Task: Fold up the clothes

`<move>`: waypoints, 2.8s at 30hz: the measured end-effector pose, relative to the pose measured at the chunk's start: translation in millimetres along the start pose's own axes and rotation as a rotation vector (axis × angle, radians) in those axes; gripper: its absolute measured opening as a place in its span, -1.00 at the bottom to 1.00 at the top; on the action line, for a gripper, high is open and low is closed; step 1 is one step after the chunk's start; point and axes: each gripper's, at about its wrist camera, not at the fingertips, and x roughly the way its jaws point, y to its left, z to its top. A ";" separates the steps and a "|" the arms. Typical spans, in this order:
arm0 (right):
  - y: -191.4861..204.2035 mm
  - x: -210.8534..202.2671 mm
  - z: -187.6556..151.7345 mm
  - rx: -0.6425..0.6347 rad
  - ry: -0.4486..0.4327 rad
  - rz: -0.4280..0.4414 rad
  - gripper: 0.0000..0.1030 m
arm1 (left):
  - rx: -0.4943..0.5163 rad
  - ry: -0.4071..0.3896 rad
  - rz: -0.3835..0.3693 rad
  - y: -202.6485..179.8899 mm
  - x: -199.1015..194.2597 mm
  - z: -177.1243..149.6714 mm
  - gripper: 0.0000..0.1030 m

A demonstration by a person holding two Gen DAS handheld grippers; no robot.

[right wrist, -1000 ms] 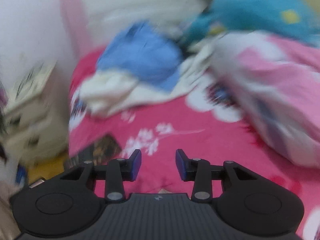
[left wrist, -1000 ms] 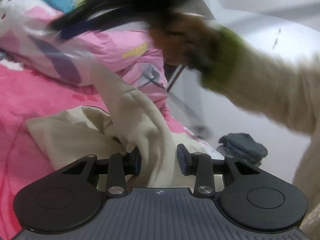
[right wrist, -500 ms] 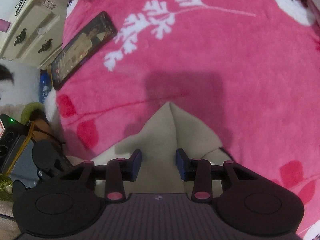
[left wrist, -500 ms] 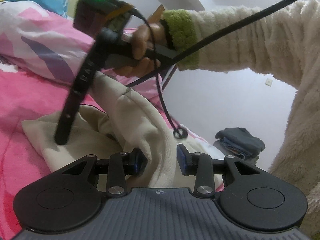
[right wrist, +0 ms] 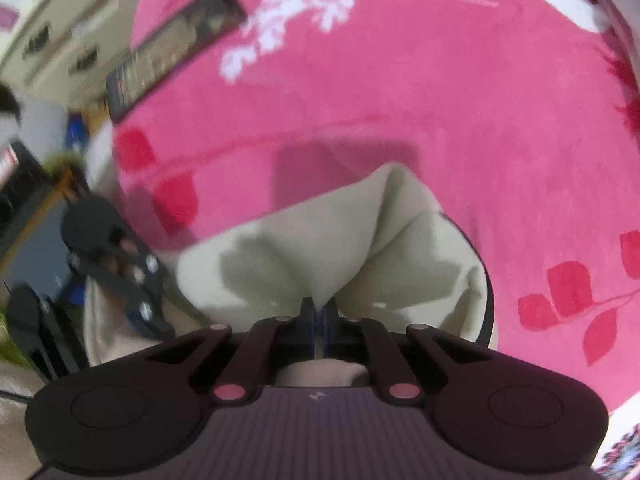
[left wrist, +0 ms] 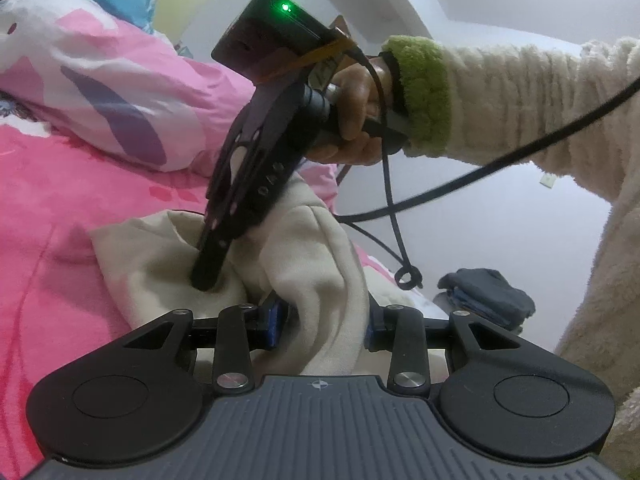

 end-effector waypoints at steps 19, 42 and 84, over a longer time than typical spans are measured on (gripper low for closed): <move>-4.9 -52.6 -2.5 0.049 -0.248 -0.181 -0.32 | -0.114 0.076 0.187 21.8 1.1 -4.1 -0.01; 61.7 -37.3 -229.8 0.627 -0.996 -0.057 -0.15 | -0.226 0.093 0.139 36.6 -3.0 -6.8 0.02; 62.6 41.2 -220.3 0.888 -1.440 0.017 -0.20 | -0.060 0.097 0.395 -46.9 -22.4 4.5 0.10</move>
